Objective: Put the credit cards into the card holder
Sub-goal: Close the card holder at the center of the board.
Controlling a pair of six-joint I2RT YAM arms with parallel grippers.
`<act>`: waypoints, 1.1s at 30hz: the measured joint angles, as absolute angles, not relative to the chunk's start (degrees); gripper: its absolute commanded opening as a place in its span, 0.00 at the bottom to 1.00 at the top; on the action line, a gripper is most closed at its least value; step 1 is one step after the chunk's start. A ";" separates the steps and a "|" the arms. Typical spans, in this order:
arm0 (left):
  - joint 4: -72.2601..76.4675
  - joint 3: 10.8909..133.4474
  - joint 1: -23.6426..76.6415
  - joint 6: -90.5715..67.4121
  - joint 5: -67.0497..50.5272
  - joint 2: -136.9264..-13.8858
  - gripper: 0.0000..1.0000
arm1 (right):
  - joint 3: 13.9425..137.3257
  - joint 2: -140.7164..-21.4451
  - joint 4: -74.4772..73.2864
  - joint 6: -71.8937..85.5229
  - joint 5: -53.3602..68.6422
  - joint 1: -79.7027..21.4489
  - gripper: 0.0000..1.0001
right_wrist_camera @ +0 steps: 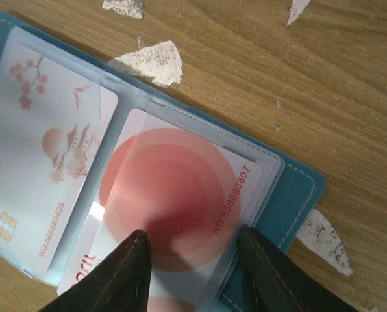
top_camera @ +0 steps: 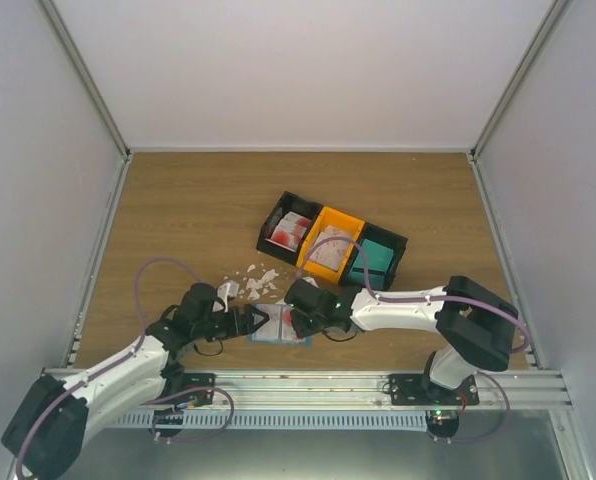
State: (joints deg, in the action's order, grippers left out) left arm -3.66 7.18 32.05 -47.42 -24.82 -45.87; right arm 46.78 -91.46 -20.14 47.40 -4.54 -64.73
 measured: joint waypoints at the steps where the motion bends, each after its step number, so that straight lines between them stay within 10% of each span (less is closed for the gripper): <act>1: -2.68 7.22 31.92 -48.03 -25.45 -46.89 0.86 | 46.52 -91.44 -19.59 47.37 -4.36 -64.55 0.38; 33: 16.71 5.48 29.52 -58.17 -45.74 -53.32 0.86 | 41.39 -90.11 -9.50 47.20 1.93 -60.99 0.36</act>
State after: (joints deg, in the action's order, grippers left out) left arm 16.71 5.48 29.52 -58.17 -45.74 -53.32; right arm 41.39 -90.11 -9.50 47.20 1.93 -60.99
